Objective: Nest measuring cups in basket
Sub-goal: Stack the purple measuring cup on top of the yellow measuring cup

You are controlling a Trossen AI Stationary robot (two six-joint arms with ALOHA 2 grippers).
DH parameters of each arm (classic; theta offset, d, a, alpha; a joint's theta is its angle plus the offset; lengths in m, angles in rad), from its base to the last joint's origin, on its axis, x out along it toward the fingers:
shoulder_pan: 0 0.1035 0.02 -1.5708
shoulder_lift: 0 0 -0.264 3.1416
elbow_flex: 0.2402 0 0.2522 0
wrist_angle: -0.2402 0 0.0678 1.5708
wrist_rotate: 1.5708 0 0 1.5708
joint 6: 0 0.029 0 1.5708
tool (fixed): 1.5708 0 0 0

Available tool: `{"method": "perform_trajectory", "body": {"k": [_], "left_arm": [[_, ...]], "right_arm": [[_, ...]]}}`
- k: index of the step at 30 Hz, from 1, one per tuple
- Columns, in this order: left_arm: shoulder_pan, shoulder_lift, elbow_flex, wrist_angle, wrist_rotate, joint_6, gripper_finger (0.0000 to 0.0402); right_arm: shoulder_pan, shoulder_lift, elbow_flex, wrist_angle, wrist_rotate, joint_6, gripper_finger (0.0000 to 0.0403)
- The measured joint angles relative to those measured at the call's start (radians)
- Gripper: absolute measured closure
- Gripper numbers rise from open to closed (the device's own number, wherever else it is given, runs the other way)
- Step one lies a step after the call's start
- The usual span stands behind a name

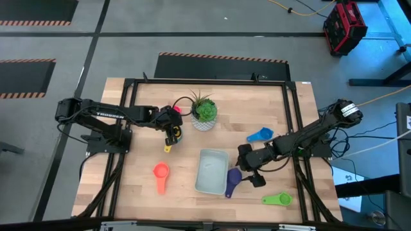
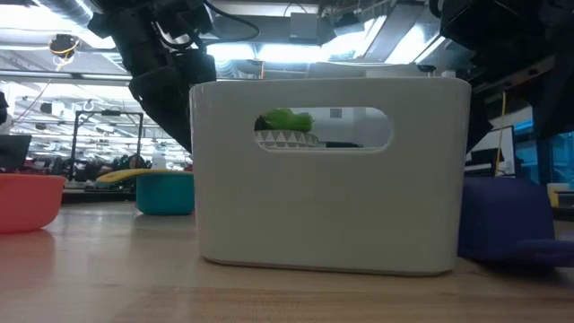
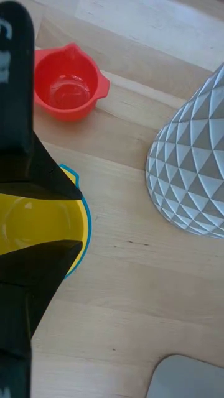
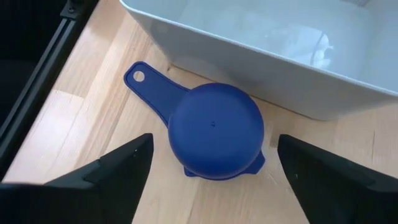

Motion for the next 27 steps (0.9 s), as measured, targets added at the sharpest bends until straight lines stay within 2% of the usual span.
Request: {"method": "perform_trajectory", "body": {"k": [6, 9, 16, 27], "left_arm": [[0.0, 0.0, 0.0, 0.0, 0.0, 0.0, 0.0294], [0.0, 0.0, 0.0, 0.0, 0.0, 0.0, 0.0294], [0.0, 0.0, 0.0, 0.0, 0.0, 0.0, 0.0294], [0.0, 0.0, 0.0, 0.003, 0.0, 0.0, 0.0294]], "right_arm": [[-0.009, 0.0, 0.0, 0.0, 0.015, 0.009, 0.0022], [-0.009, 0.0, 0.0, 0.014, 0.011, 0.068, 0.0011], [-0.009, 0.008, 0.001, 0.049, 0.019, 0.107, 0.0009], [-0.004, 0.105, 0.001, 0.103, 0.019, 0.106, 0.0008]]}}
